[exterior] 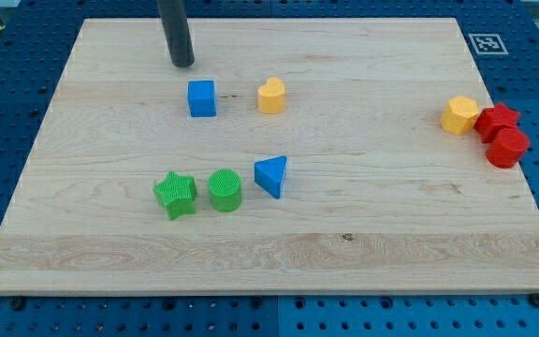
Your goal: Push yellow heart into blue cube
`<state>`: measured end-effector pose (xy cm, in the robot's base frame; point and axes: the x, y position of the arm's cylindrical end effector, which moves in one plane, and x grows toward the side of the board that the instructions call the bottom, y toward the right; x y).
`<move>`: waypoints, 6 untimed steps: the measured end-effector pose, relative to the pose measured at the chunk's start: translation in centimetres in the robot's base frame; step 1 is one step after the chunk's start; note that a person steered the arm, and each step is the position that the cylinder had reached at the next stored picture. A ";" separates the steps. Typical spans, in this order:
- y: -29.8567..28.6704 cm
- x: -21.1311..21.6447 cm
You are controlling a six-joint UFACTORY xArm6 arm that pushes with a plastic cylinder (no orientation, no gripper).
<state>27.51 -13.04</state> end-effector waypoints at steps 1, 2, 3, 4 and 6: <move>0.9 -1.8; 0.9 -1.6; 0.5 -0.1; 0.5 2.4; 2.0 4.3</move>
<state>31.76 -11.01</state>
